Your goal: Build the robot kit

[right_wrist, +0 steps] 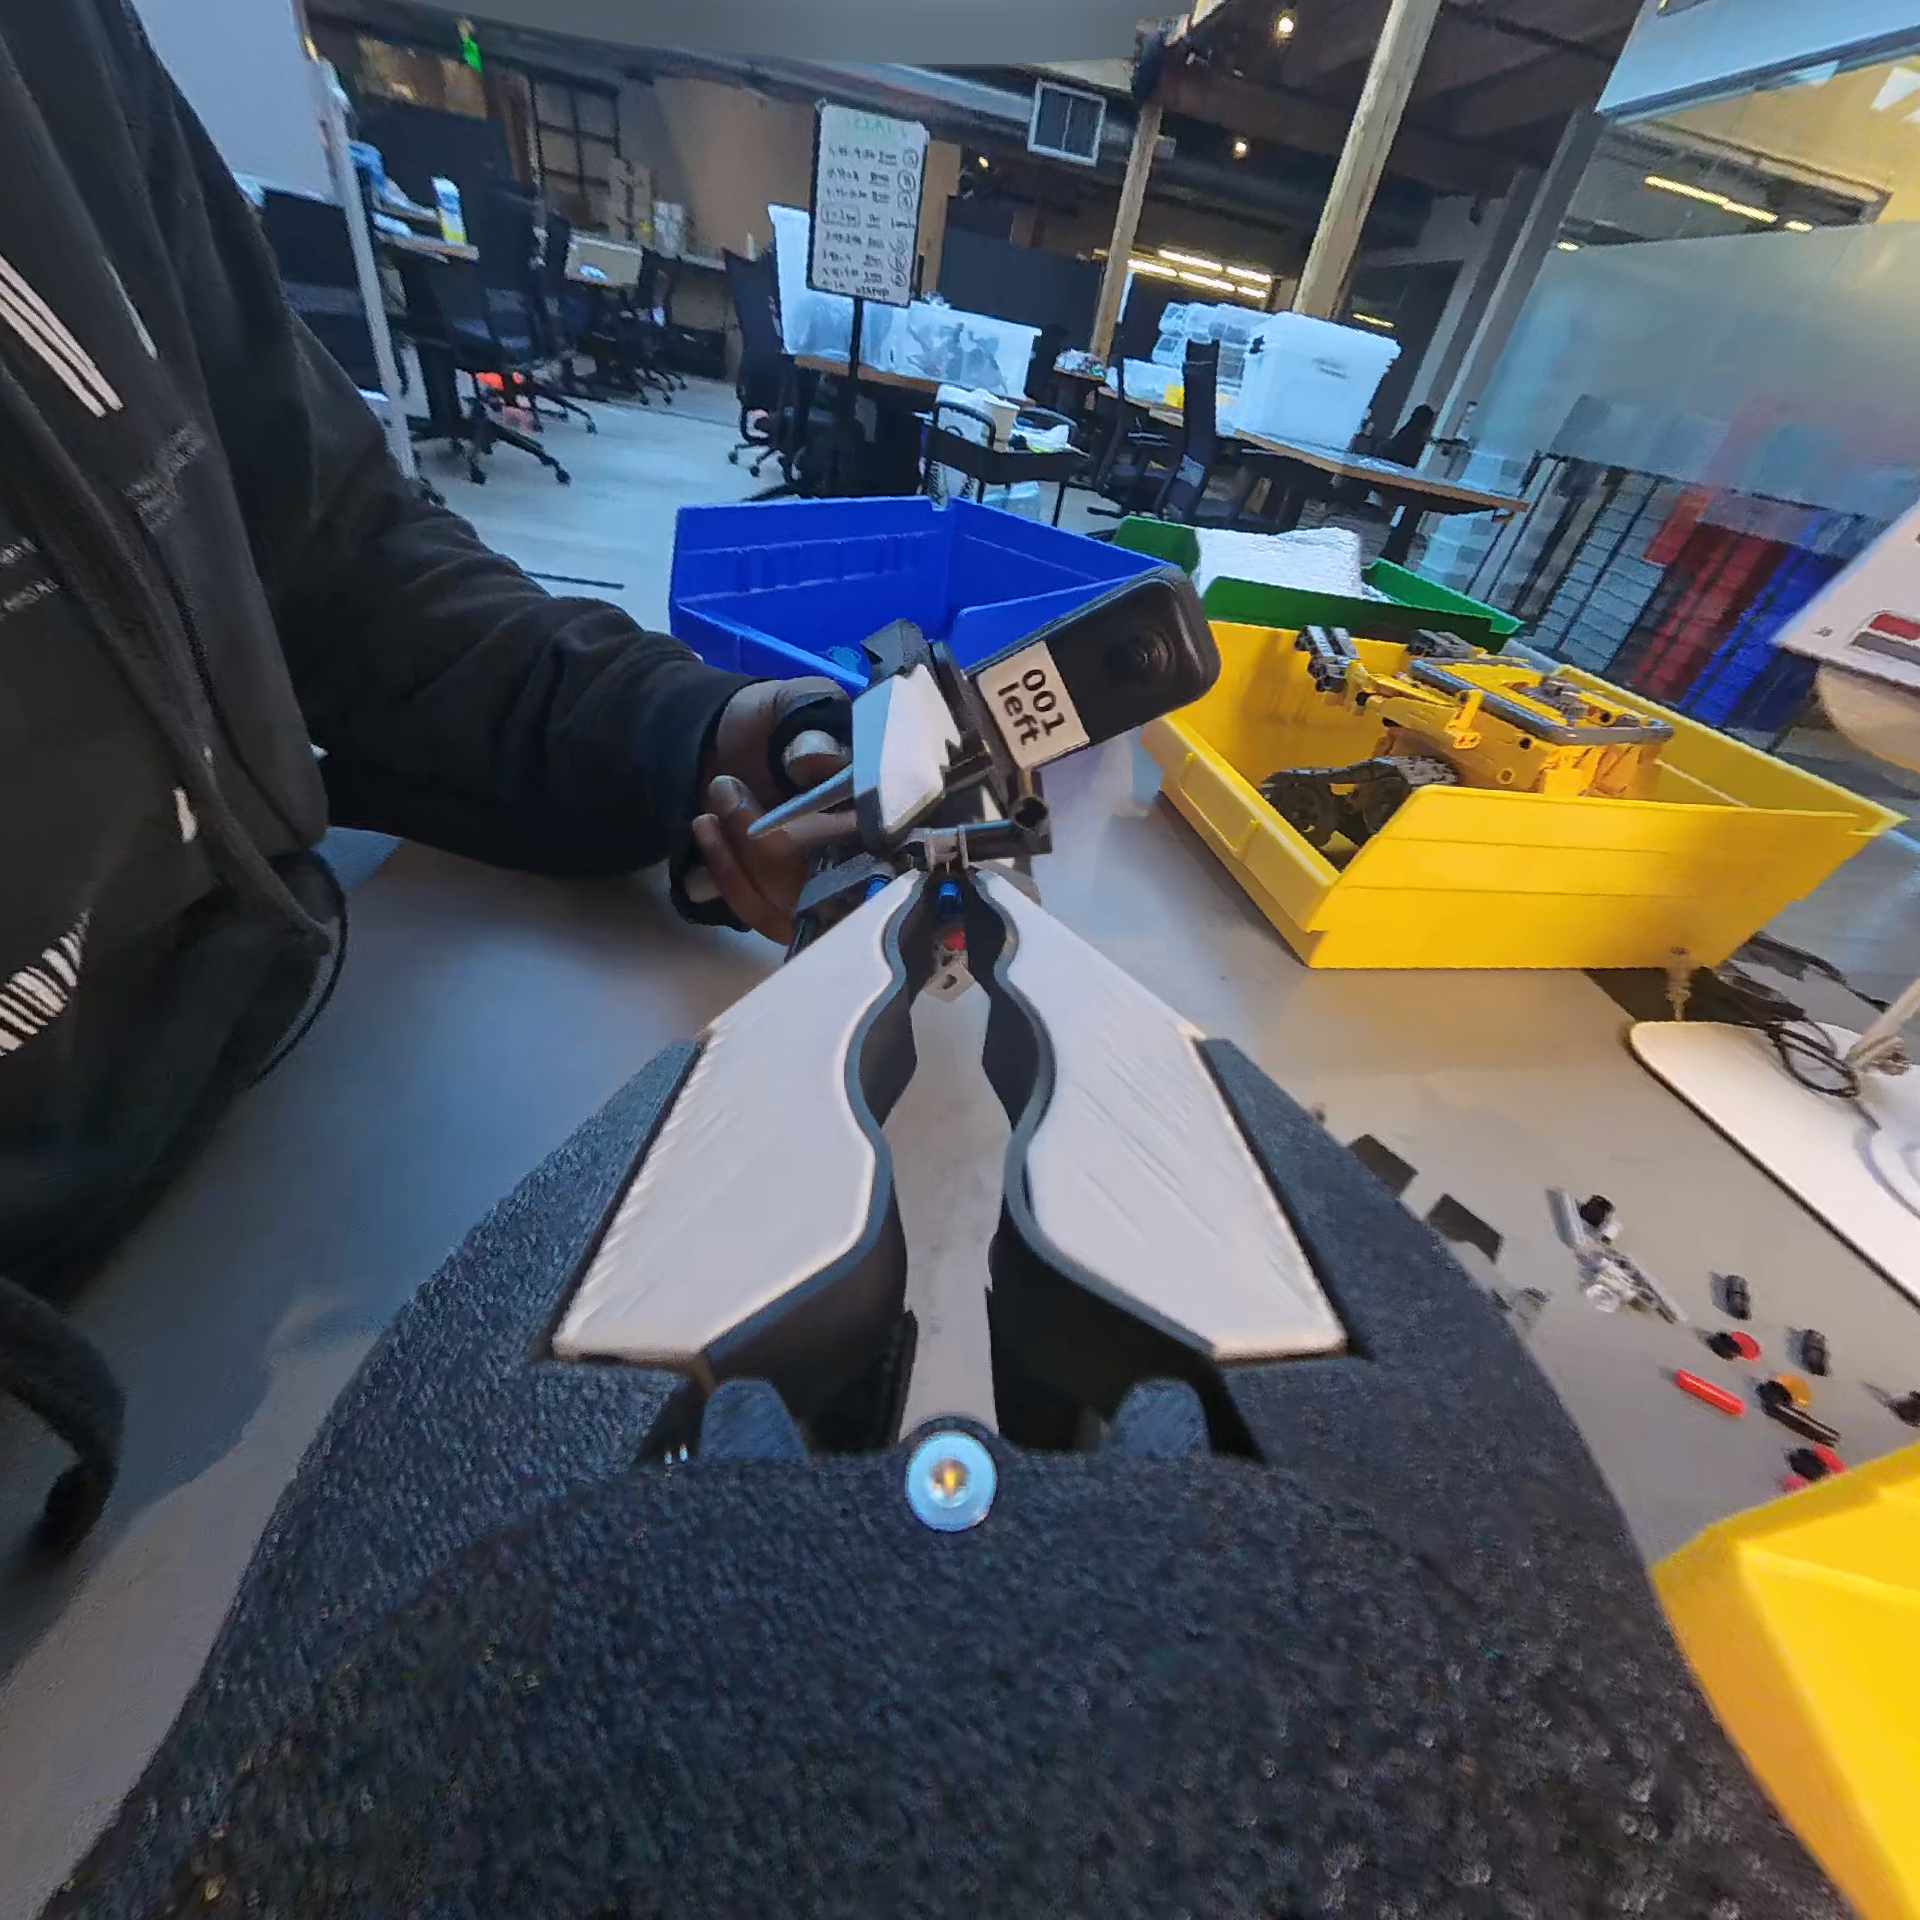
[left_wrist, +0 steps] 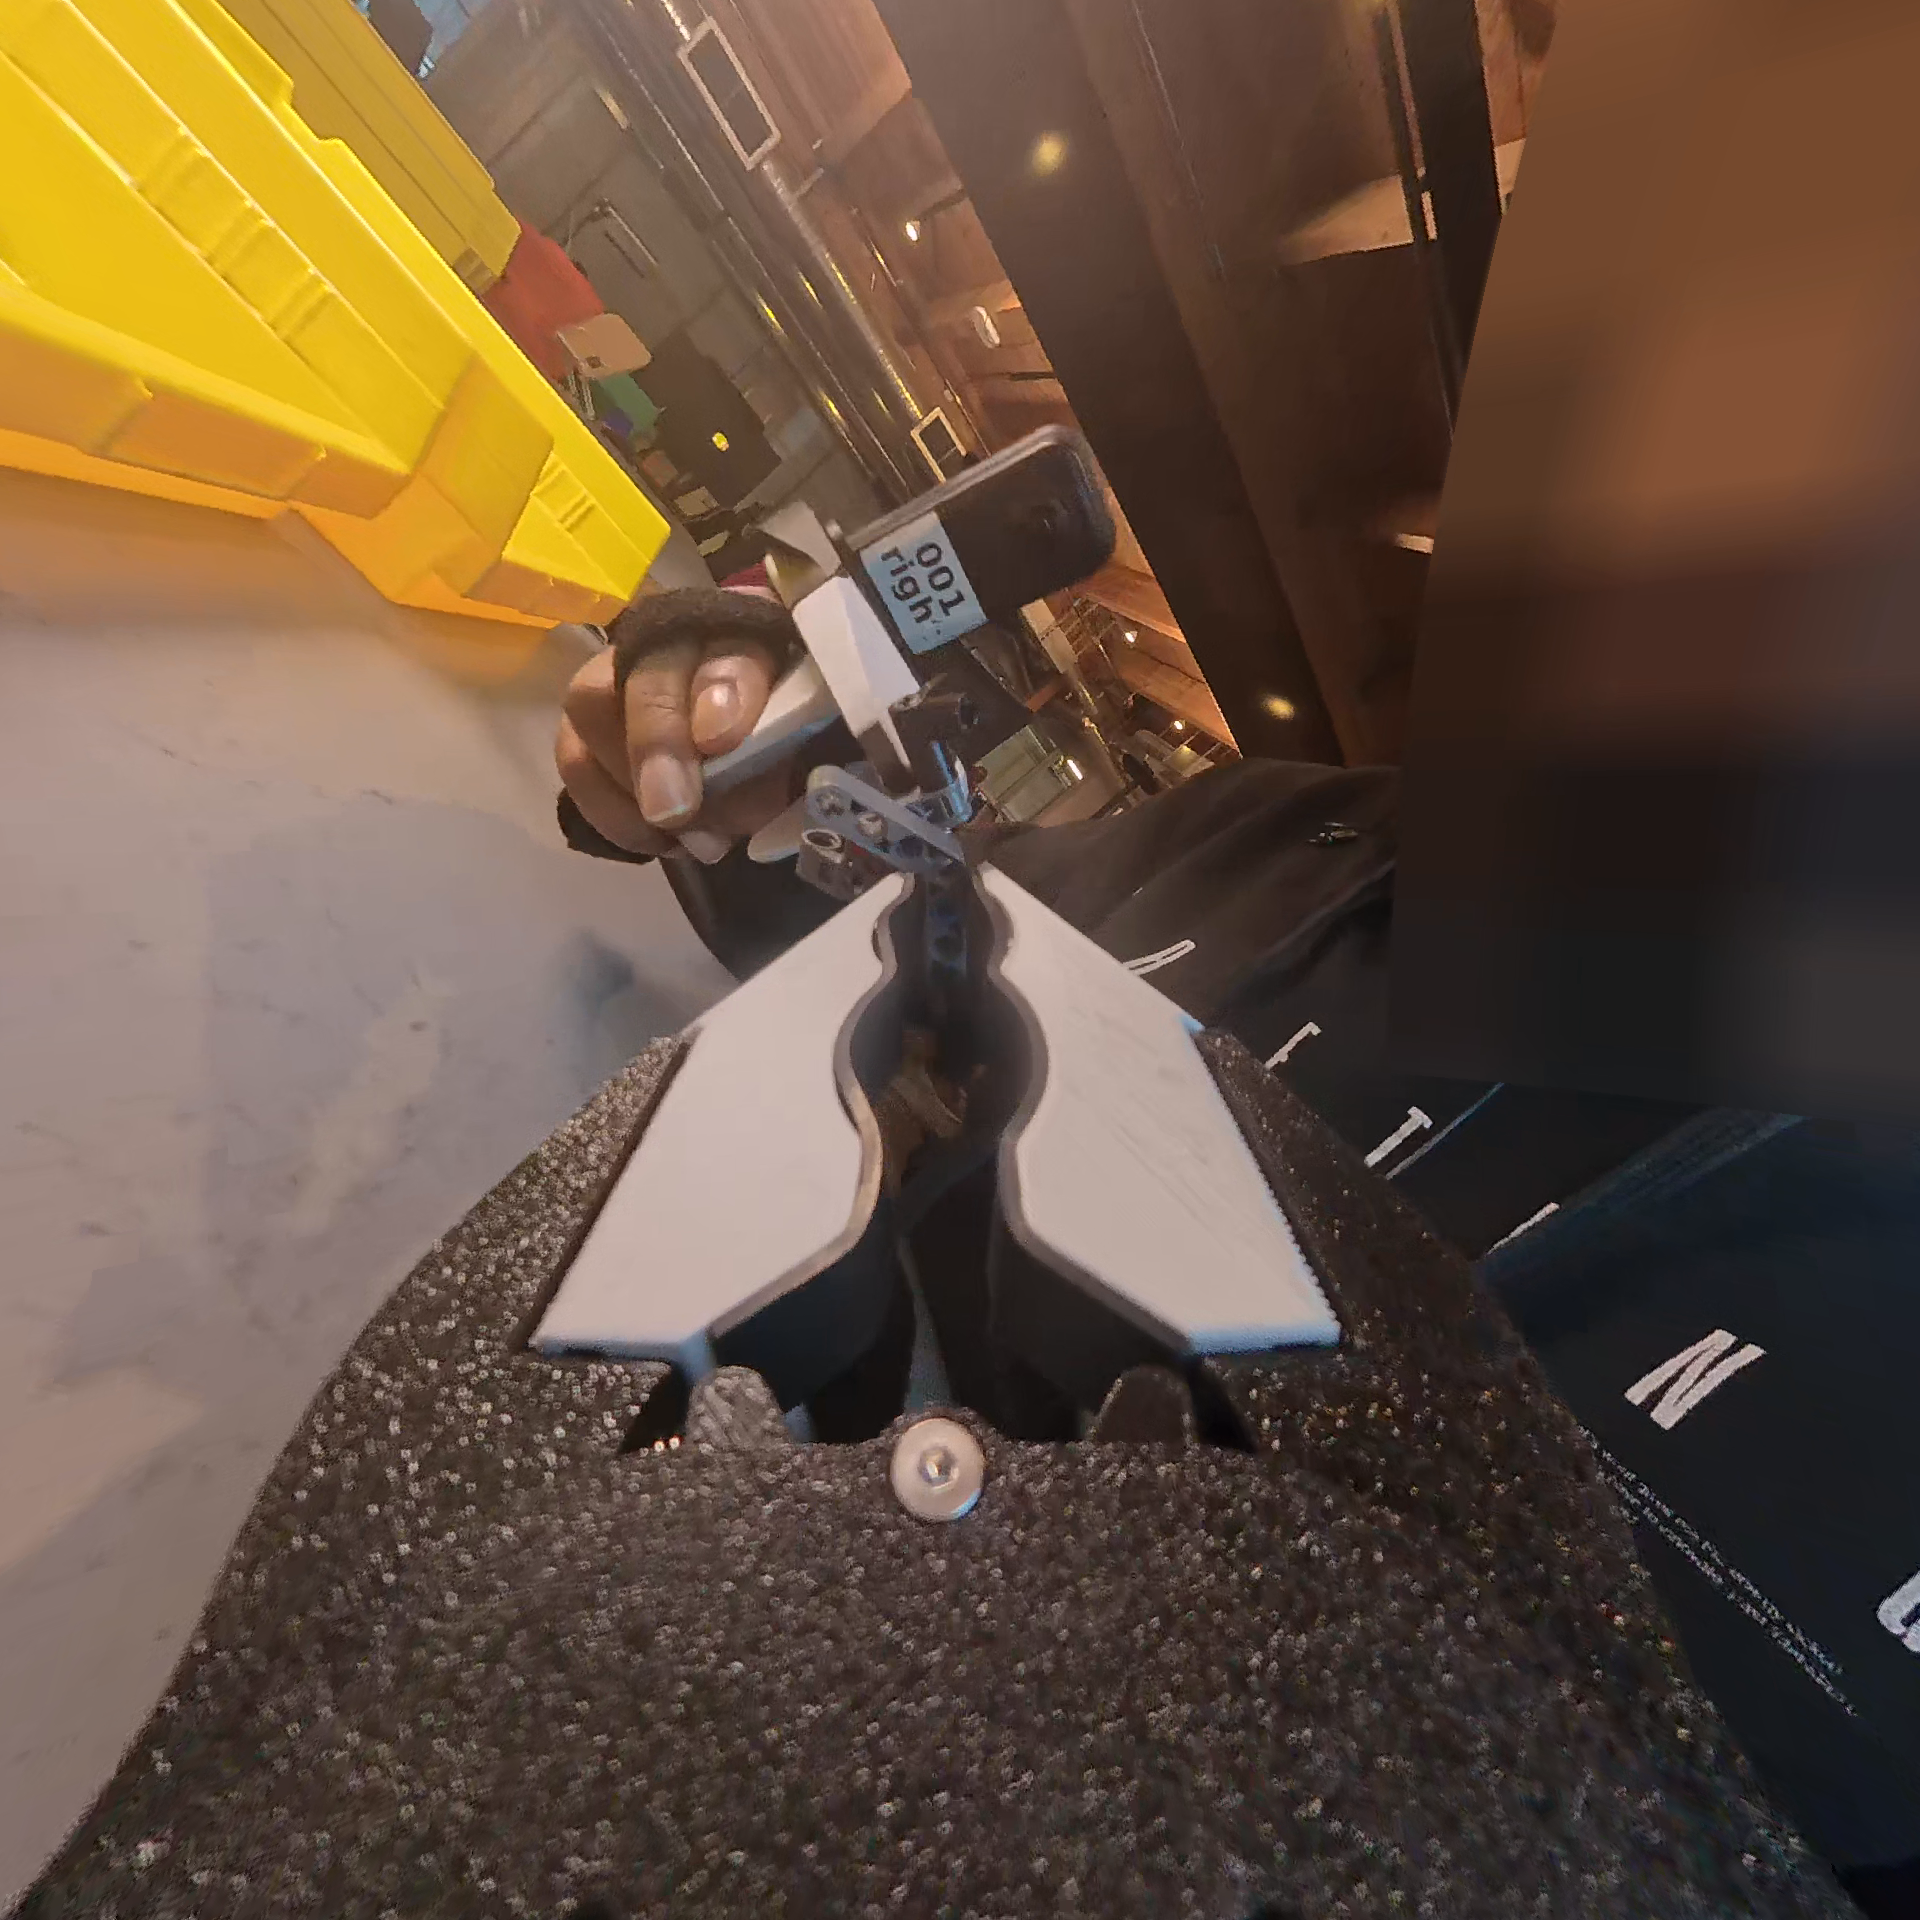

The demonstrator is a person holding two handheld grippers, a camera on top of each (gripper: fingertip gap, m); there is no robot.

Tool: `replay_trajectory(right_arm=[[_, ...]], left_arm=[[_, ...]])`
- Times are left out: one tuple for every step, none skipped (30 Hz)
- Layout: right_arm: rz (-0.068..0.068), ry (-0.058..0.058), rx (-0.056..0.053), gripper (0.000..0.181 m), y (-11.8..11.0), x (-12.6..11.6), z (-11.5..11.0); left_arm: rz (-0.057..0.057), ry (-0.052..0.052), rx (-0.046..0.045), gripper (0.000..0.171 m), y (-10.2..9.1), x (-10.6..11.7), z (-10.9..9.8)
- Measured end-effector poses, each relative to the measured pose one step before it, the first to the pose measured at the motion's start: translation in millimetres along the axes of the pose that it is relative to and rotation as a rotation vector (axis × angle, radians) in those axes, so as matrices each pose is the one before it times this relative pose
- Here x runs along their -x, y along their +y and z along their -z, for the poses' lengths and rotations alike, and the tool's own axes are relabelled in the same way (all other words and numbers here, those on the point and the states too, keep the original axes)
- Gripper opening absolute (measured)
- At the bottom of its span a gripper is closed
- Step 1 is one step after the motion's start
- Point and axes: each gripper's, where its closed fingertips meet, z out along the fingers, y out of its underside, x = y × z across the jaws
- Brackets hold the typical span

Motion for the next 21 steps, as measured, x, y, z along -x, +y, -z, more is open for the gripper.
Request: replay_trajectory(right_arm=[[-0.0117, -0.0154, -0.0071, 0.004, 0.25, 1.43, 0.58], [-0.0135, -0.0161, -0.0085, 0.004, -0.84, 1.84, 0.25], [-0.021, -0.0162, -0.0191, 0.004, -2.67, 1.74, 0.01], [-0.0106, -0.0056, -0.0178, 0.004, -2.02, 0.47, 0.06], [-0.0076, -0.0014, -0.0122, 0.004, -0.8, -0.14, -0.05], [-0.0087, -0.0007, -0.0084, 0.004, -0.08, -0.13, 0.01], [-0.015, -0.0044, -0.0108, 0.004, -0.7, 0.32, 0.04], [-0.0145, -0.0082, -0.0116, 0.004, -1.32, 0.46, 0.03], [-0.0116, -0.0088, -0.0104, 0.005, -1.18, 0.41, 0.0], [-0.0046, -0.0043, -0.0085, 0.004, -0.57, 0.21, -0.03], [-0.0057, -0.0036, -0.0093, 0.004, -0.8, 0.4, -0.07], [-0.0079, -0.0047, -0.0071, 0.004, -0.99, 0.48, 0.06], [-0.0067, -0.0054, -0.0062, 0.005, -1.07, 0.67, -0.19], [-0.0119, -0.0103, -0.0092, 0.004, -1.59, 1.21, -0.27], [-0.0095, -0.0076, -0.0065, 0.005, -0.93, 0.78, -0.11], [-0.0077, -0.0013, -0.0001, 0.005, 0.19, -0.4, 0.0], [-0.0072, -0.0006, 0.0019, 0.005, 0.56, -0.62, 0.19], [-0.0086, -0.0034, -0.0041, 0.004, -0.19, -0.22, -0.41], [-0.0136, -0.0032, -0.011, 0.005, -1.06, -0.36, -1.1], [-0.0095, -0.0038, -0.004, 0.004, -0.83, -0.4, -1.29], [-0.0004, -0.002, 0.0091, 0.005, 0.78, -0.97, -0.2]], left_arm=[[-0.0043, 0.0056, 0.00918, 0.007, 1.21, -0.94, -0.56], [-0.0001, 0.0153, 0.00428, 0.007, 0.9, -2.07, -0.63], [0.0047, 0.0211, -0.00338, 0.007, -0.1, -2.87, -0.78], [0.0055, 0.0155, -0.00722, 0.007, -0.67, -1.73, -0.6], [0.0068, 0.0098, -0.00509, 0.007, -0.39, -0.53, -0.28], [0.0052, 0.0083, -0.0042, 0.007, -0.24, -0.49, -0.24], [0.0069, 0.0127, -0.00613, 0.007, -0.41, -0.97, -0.5], [0.0079, 0.0154, -0.0083, 0.007, -0.71, -1.26, -0.7], [0.0085, 0.0135, -0.00879, 0.007, -0.61, -0.91, -0.41], [0.0109, 0.0135, -0.00752, 0.008, -0.3, -0.75, -0.38], [0.0132, 0.0176, -0.00843, 0.008, -0.13, -1.12, -0.53], [0.011, 0.0169, -0.00871, 0.008, -0.17, -1.18, -0.68], [0.0061, 0.0163, -0.00647, 0.008, -0.16, -1.49, -0.7], [0.003, 0.0147, -0.00258, 0.008, 0.21, -1.55, -0.96], [0.0054, 0.0095, -0.00171, 0.007, 0.03, -0.68, -0.81], [0.0076, 0.0055, -0.00371, 0.007, -0.4, 0.19, -0.18], [0.0036, 0.0025, -0.00339, 0.007, -0.27, 0.37, -0.06], [-0.0018, 0.0022, 0.00019, 0.007, -0.13, -0.56, -0.07], [-0.0077, 0.0005, 0.00058, 0.007, -0.86, -1.17, 0.46], [-0.0123, -0.0077, 0.00355, 0.007, -0.58, -0.52, 0.59], [-0.0124, -0.0181, 0.00771, 0.009, 0.11, 1.3, 0.87]])
